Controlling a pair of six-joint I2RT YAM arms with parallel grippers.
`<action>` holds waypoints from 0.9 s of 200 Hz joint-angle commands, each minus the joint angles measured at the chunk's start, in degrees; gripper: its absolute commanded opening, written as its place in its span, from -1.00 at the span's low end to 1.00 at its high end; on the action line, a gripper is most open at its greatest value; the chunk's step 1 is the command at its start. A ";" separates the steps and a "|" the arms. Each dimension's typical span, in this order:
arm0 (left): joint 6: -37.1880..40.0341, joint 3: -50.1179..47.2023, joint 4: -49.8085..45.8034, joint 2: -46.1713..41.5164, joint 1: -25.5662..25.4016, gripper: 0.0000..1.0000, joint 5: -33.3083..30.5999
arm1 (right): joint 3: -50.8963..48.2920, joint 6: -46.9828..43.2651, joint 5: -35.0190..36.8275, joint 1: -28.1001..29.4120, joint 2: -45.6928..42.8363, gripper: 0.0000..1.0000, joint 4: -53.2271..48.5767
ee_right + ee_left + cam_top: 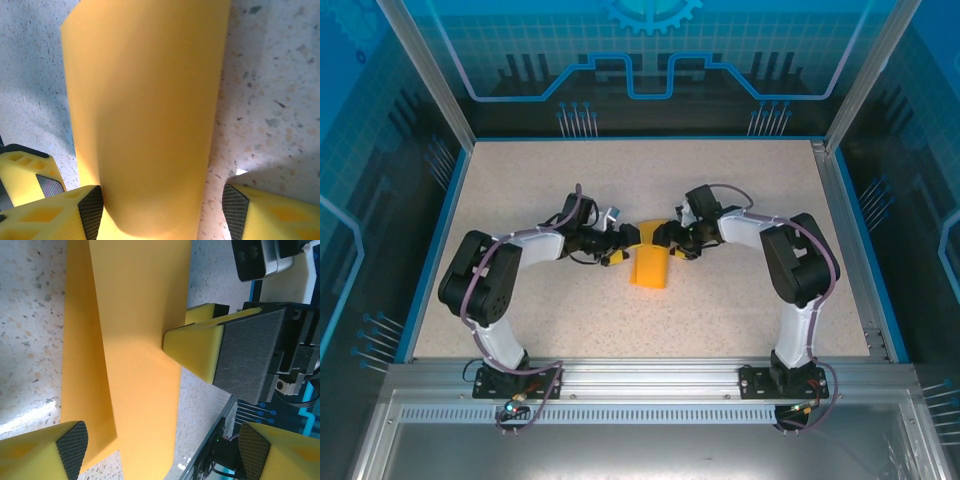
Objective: Fold a paper plane with a square sheet of paper (pick it up from the middle)
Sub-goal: First fold in half a square sheet of paper at the center of the table.
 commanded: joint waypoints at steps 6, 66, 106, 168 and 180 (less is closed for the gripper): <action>1.76 2.30 -1.53 2.26 -1.07 0.58 2.45 | -2.87 3.29 1.66 -0.77 -2.40 0.38 1.09; 2.38 4.79 -2.59 5.18 -3.21 0.29 2.97 | -5.92 7.65 1.65 -0.94 -3.65 0.34 6.26; 3.38 5.10 -3.77 6.05 -3.38 0.05 2.81 | -6.88 9.72 1.40 -0.96 -3.73 0.33 8.59; 4.81 6.03 -6.30 6.50 -3.38 -0.62 -1.61 | -8.86 10.71 1.26 -1.17 -5.41 0.35 11.09; 5.75 6.74 -7.50 6.51 -3.27 -0.74 -2.35 | -9.79 9.95 1.44 -1.38 -6.97 0.38 11.37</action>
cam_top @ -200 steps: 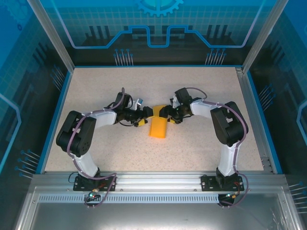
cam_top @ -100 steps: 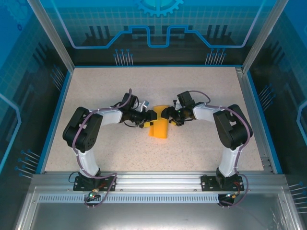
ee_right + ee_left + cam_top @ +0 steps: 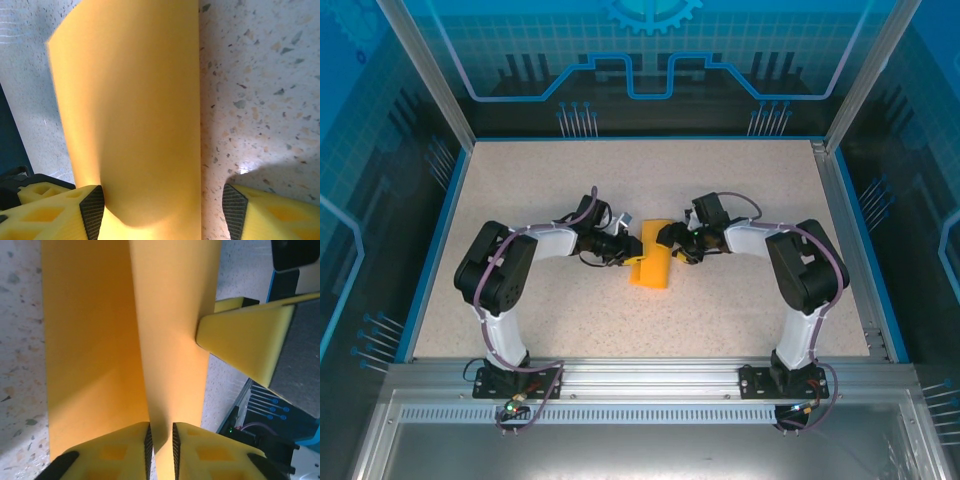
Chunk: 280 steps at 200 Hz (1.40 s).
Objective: Fold a paper plane with a square sheet of paper (pick it up from the middle)
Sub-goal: First fold in half a square sheet of paper at the center of the table.
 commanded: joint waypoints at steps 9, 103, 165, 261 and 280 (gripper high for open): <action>3.21 3.00 -3.88 0.89 -0.24 -0.78 -2.34 | -2.47 -1.18 0.48 -1.10 -4.62 0.40 0.71; 8.00 6.15 -9.65 2.11 0.17 -0.95 -4.47 | -5.46 -8.11 2.63 1.30 -8.63 0.19 -2.24; 8.56 6.36 -10.37 2.12 0.42 -0.95 -4.91 | -4.96 -6.07 3.62 2.26 -4.50 0.00 -0.77; 5.36 4.44 -10.71 -3.41 0.66 -0.31 -12.44 | -2.89 -3.11 7.69 3.94 -2.33 0.03 -2.70; 4.97 3.90 -13.75 -6.48 0.60 -0.27 -18.92 | 1.03 -4.32 11.97 5.35 -0.93 0.04 -9.82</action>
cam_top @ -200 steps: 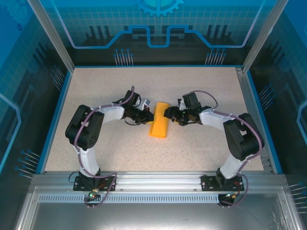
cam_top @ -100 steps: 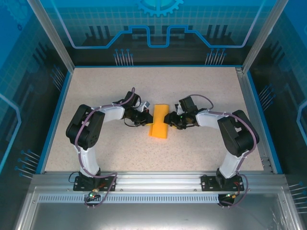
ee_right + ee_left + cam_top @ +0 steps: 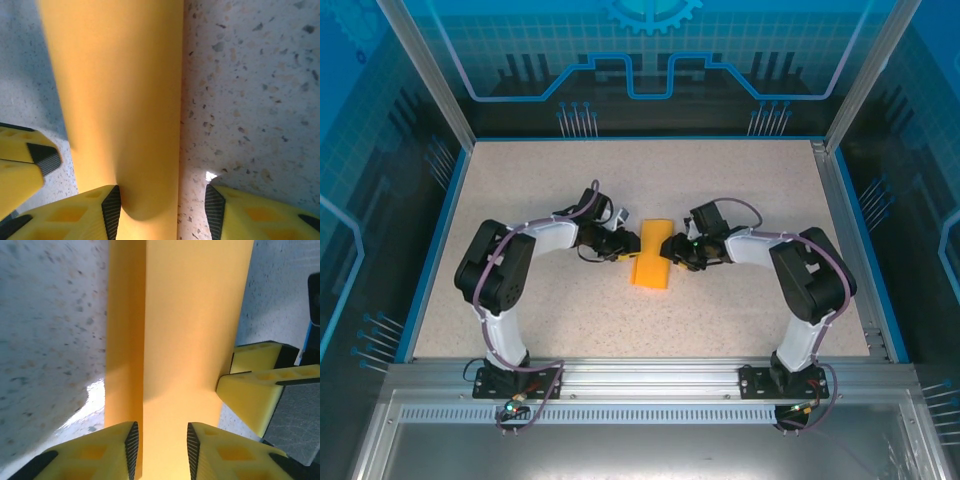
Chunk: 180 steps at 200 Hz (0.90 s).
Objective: Fold a paper plane with a square sheet of paper (pick it up from the middle)
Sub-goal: First fold in half a square sheet of paper at the center of the table.
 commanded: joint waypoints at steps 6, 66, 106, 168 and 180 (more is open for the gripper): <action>-1.11 -1.22 -4.31 -6.77 0.28 -0.27 -10.04 | 5.83 -0.28 8.02 2.74 2.98 0.05 -10.05; -2.34 -5.56 -4.93 -16.82 0.93 -0.15 -19.91 | 10.34 1.72 11.28 4.89 6.41 0.07 -16.64; -2.34 -6.85 -4.33 -18.88 1.90 -0.10 -19.53 | 13.06 1.53 11.05 4.94 8.18 0.11 -19.91; -2.43 -7.64 -3.60 -18.90 2.12 -0.10 -18.78 | 17.91 -0.82 12.90 5.78 12.04 0.17 -27.16; -2.43 -7.68 -3.58 -18.72 2.16 -0.10 -18.68 | 18.13 -0.89 12.84 5.78 12.51 0.18 -27.44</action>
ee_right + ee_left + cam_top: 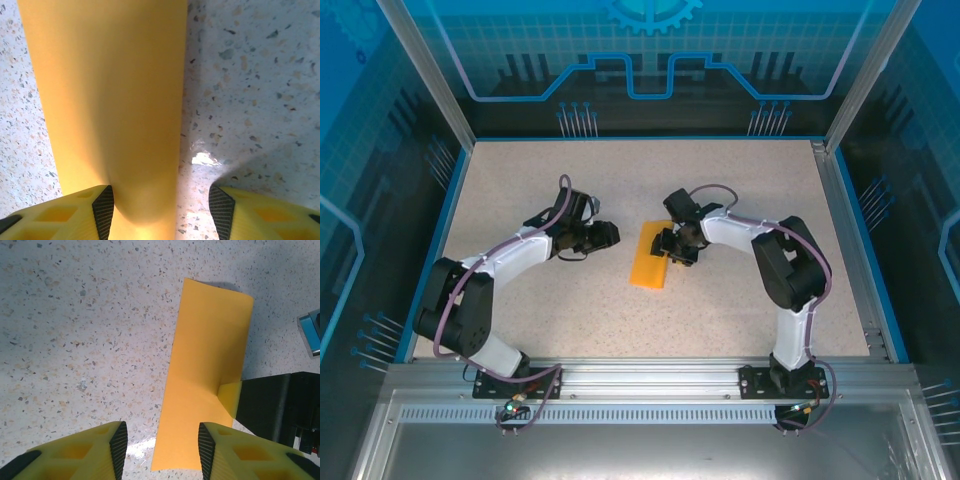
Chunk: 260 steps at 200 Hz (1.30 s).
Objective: Fold a paper plane with a square sheet of paper (pick it up from the middle)
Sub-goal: First fold in half a square sheet of paper at the center of the table.
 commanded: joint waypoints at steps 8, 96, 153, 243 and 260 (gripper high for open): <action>-0.26 -0.67 -0.26 -1.15 0.59 -0.10 -0.22 | 0.05 -0.83 2.31 0.87 4.48 0.18 -4.03; -0.56 -0.25 3.75 1.13 0.62 -0.21 7.68 | 0.05 0.08 2.62 0.45 5.89 0.15 -4.55; -0.97 1.29 5.26 4.98 0.06 -0.34 12.58 | -0.37 -0.43 2.80 0.24 6.21 0.13 -4.59; -2.80 6.34 5.46 13.46 -2.53 -1.00 15.95 | -0.60 -0.50 2.89 0.27 6.86 0.13 -4.55; -3.20 7.99 4.63 15.67 -3.09 -1.00 15.11 | -0.44 -0.49 2.87 0.25 7.04 0.13 -4.62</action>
